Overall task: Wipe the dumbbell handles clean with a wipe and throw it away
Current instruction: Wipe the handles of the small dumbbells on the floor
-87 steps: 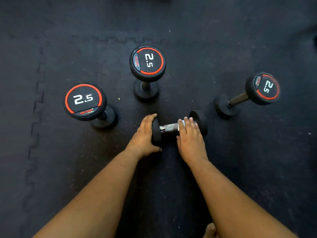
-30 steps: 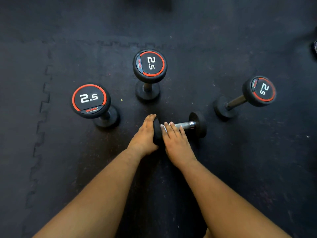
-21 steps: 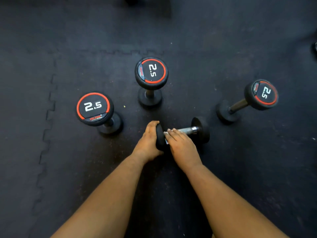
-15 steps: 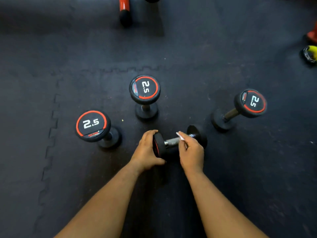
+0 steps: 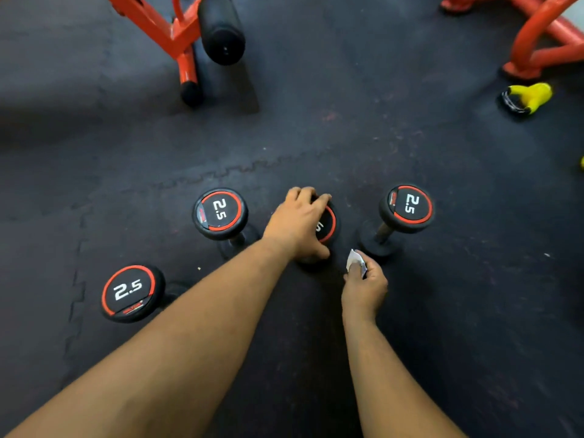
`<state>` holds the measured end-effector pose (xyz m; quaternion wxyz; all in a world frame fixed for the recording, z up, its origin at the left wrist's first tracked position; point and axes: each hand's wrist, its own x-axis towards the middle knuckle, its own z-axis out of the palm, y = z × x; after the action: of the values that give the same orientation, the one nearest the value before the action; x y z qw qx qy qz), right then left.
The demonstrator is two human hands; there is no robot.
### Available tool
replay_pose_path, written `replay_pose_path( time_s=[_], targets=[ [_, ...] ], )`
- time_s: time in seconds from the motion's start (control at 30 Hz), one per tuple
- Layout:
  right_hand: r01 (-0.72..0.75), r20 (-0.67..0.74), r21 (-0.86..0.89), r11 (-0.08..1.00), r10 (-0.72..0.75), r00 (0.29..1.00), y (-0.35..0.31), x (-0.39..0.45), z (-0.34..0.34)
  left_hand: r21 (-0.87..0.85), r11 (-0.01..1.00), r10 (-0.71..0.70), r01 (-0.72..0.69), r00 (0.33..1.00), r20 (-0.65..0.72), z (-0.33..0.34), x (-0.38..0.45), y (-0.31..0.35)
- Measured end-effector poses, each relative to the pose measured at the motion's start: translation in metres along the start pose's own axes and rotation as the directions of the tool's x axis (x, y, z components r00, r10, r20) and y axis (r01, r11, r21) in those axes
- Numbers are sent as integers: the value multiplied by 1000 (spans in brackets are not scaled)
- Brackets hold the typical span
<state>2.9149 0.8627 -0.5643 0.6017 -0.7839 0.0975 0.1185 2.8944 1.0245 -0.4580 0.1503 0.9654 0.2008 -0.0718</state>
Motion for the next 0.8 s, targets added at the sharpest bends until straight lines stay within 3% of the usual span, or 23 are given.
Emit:
replay_pose_path(
  time_s=[0.1, 0.33, 0.47, 0.57, 0.7, 0.8],
  targets=[
    [-13, -3, -64, 998, 12, 1000, 5, 4, -7, -22, 994, -108, 108, 994, 8, 6, 14, -8],
    [-27, -7, -106, 994, 27, 1000, 0, 24, -25, 79, 981, -179, 176, 983, 40, 32, 14, -1],
    [-53, -61, -92, 994, 47, 997, 10, 37, -48, 94, 996, 0, -2, 1000, 14, 25, 28, 46],
    [-69, -117, -97, 993, 57, 991, 17, 42, -70, 0, 992, 129, -129, 990, 50, 21, 62, 103],
    [-64, -168, -97, 993, 47, 985, 18, 55, -93, 24, 991, 126, -131, 981, 149, 29, 95, 145],
    [-36, -160, -95, 995, 20, 987, 18, 58, -101, 63, 991, 112, -122, 983, 146, 37, 100, 148]
  ],
)
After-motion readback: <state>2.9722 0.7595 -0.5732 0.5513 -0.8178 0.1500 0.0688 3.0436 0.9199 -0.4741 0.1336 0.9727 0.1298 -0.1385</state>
